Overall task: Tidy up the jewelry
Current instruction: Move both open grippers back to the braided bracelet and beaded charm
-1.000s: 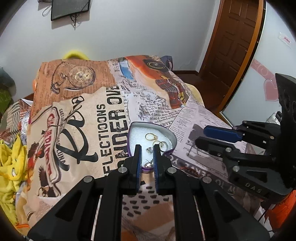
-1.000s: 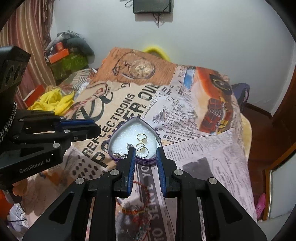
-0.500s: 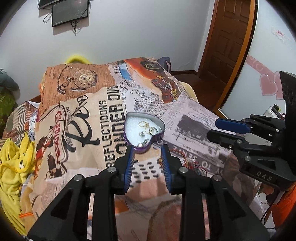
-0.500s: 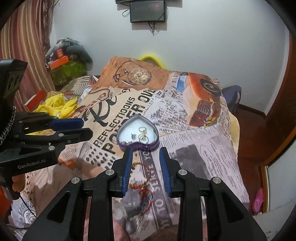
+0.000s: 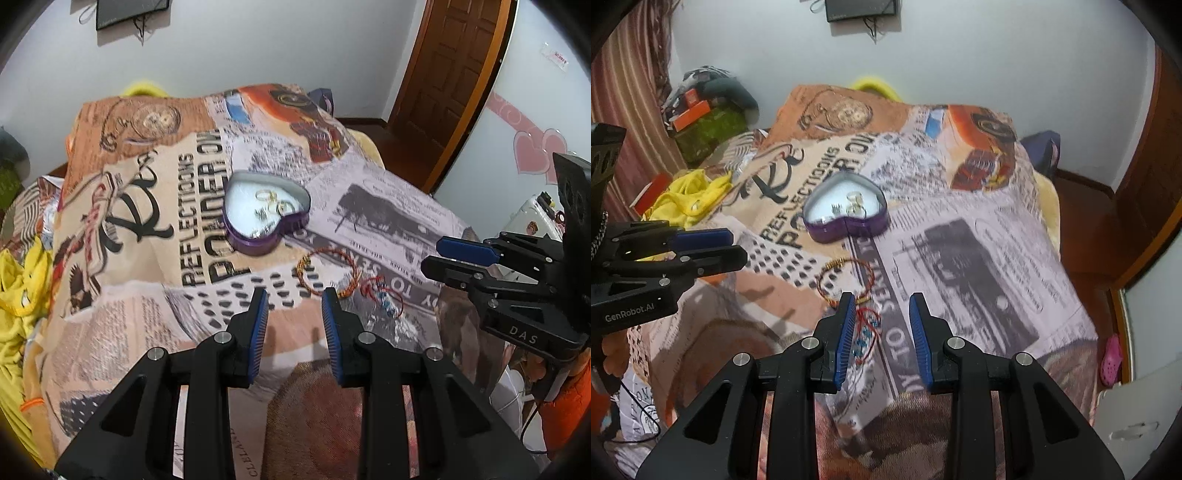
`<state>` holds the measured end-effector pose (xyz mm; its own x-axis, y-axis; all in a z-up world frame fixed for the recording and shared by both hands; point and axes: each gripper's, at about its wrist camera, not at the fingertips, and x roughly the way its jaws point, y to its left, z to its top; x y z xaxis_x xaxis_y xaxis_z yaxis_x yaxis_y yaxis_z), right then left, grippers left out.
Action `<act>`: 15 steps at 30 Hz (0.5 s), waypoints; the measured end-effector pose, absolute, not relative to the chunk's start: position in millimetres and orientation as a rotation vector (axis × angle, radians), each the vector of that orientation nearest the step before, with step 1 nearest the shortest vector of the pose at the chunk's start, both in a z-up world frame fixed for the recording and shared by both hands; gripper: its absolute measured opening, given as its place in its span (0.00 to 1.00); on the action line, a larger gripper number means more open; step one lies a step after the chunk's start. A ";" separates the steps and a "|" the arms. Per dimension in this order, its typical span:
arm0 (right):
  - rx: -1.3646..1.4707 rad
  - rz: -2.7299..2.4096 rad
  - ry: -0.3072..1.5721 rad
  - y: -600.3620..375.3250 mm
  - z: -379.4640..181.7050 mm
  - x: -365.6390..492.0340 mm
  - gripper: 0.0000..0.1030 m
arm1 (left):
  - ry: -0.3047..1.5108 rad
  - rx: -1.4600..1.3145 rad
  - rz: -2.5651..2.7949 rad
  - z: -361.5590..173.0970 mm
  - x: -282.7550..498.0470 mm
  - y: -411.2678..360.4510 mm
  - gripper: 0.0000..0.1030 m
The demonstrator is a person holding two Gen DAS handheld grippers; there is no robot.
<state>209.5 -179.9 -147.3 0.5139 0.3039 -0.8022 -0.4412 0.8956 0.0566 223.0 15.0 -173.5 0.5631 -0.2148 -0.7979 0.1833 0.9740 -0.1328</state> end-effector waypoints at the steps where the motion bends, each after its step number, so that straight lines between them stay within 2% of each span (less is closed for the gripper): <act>1: -0.156 0.449 0.944 -180.7 -152.0 209.8 0.26 | 0.953 -0.032 -0.235 -177.5 222.8 14.2 0.28; 10: -0.115 0.470 1.089 -165.2 -205.2 203.9 0.27 | 1.007 0.010 -0.214 -204.4 217.0 17.5 0.28; 12: -0.120 0.476 1.074 -162.8 -205.7 202.0 0.30 | 1.013 0.009 -0.220 -207.2 215.9 17.8 0.28; 13: -0.111 0.485 1.073 -162.6 -205.8 202.4 0.36 | 1.017 0.007 -0.222 -208.8 216.0 17.9 0.28; 15: -0.104 0.486 1.064 -162.1 -206.3 203.3 0.38 | 1.021 0.003 -0.225 -210.9 217.0 17.3 0.28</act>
